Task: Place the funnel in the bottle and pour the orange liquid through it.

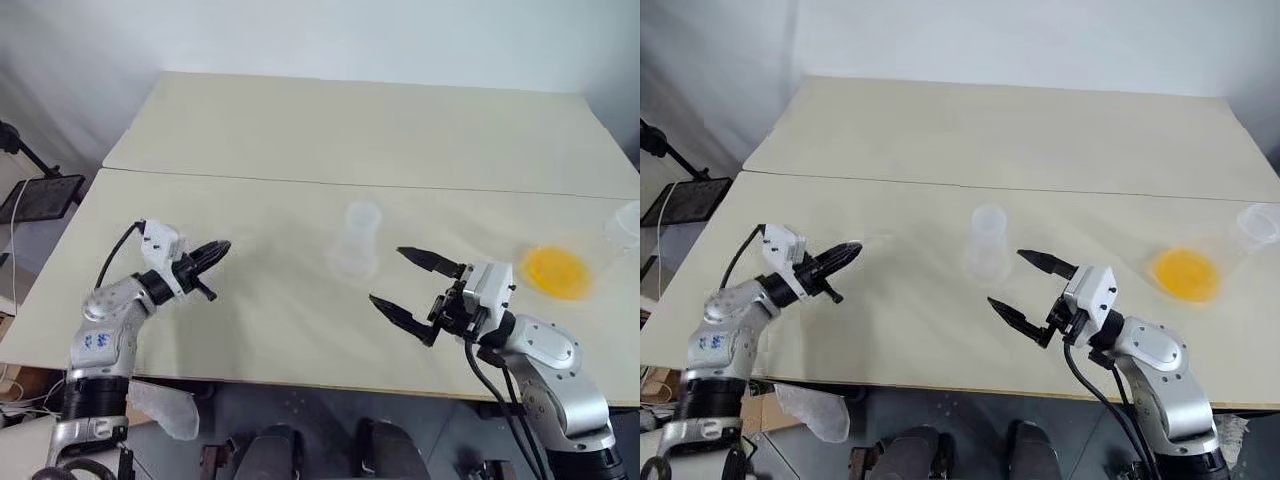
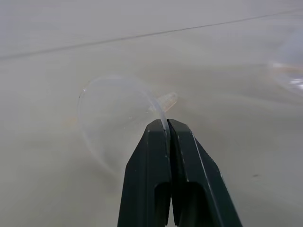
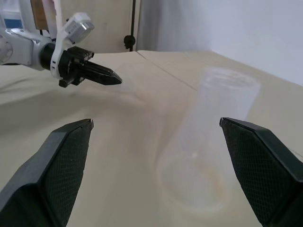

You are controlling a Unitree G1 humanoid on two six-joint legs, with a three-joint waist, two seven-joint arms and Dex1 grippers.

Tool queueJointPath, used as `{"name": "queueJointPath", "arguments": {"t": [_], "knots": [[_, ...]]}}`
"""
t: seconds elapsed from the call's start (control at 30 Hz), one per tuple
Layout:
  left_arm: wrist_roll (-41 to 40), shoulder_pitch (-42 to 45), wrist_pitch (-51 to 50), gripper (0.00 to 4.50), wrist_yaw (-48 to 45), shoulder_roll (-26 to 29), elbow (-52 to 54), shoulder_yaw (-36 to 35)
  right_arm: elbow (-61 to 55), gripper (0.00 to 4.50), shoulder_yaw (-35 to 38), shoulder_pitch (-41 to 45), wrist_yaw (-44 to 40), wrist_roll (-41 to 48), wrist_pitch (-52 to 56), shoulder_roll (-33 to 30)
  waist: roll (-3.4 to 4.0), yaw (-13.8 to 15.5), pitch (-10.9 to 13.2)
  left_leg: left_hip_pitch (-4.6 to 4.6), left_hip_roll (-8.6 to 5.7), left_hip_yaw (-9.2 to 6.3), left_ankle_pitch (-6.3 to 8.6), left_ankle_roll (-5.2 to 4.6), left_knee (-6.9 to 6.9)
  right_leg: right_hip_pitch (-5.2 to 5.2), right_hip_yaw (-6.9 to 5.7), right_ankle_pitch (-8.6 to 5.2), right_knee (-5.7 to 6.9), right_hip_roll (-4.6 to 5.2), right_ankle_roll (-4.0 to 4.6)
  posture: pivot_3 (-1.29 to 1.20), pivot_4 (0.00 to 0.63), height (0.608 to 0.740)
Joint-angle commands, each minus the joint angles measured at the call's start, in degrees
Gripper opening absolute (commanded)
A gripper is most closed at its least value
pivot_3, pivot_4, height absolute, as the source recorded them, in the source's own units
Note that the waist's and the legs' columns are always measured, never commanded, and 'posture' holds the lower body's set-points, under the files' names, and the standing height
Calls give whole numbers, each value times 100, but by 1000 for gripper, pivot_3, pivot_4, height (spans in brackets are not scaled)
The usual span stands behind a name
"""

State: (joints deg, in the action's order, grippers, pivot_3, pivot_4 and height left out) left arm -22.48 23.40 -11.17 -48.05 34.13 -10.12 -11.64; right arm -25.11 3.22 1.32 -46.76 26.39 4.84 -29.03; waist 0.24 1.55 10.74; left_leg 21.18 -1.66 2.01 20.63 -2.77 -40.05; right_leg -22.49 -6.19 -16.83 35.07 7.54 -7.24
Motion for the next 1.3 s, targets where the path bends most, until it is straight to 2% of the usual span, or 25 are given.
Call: {"name": "queueJointPath", "arguments": {"t": [0.03, 0.17, 0.2, 0.27, 0.43, 0.63, 1.0, 1.3], "knots": [[-410, 1069, -3, 41, -1316, 596, 346, 207, -381, 4500, 417, -352, 70, 103, -50, -157, -2, 14, 1, 9, -3, -3, 0, -1, -1, -1, -4, 0, -5, 1, 0, 0, 150, 740], [-59, 2442, 110, 41, -2306, 670, -54, 1027, -516, 4500, 778, -795, 191, 99, -78, -219, 2, 4, 1, -2, -20, 7, 0, -4, 8, 2, -30, 3, -6, 2, -7, 0, 150, 740], [109, 2865, 220, 41, -2428, 508, -249, 1272, -562, 4500, 808, -874, 259, 68, -91, -189, 19, -49, -9, -2, -20, 7, 0, -4, 8, 3, -30, 3, -6, 2, -7, 0, 150, 740], [382, 3485, 524, 41, -2598, 182, -598, 1642, -657, 4500, 797, -967, 374, 8, -108, -121, -2, -19, 8, 0, -20, 18, -7, -17, 12, -1, -39, 4, -7, -5, -18, 0, 150, 740], [1057, 4204, 1349, 41, -2683, -362, -1370, 2177, -836, 4500, 680, -1051, 601, -96, -119, -3, -2, -14, 9, 2, -13, 27, -12, -13, 3, -1, -28, 3, -7, -11, -16, 0, 150, 740], [1529, 4481, 1988, 41, -2744, -580, -1936, 2423, -976, 4500, 680, -1153, 766, -162, -151, 78, -2, -15, 9, 4, -11, 28, -12, -14, 7, -6, -29, 3, -6, -12, -16, 0, 150, 740], [1427, 4793, 2151, 41, -2754, -748, -2287, 2163, -970, 4500, 644, -1167, 874, -215, -217, 87, -2, -3, 9, 7, -14, 22, -13, -17, 2, -4, -31, 3, -6, -7, -17, 0, 150, 740], [1571, 4869, 2257, 41, -3067, -319, -2355, 2151, -810, 4500, 541, -952, 817, -214, -196, 59, -2, -16, 9, 7, -13, 22, -13, -18, 2, -5, -32, 3, -5, -9, -17, 0, 150, 740]]}}
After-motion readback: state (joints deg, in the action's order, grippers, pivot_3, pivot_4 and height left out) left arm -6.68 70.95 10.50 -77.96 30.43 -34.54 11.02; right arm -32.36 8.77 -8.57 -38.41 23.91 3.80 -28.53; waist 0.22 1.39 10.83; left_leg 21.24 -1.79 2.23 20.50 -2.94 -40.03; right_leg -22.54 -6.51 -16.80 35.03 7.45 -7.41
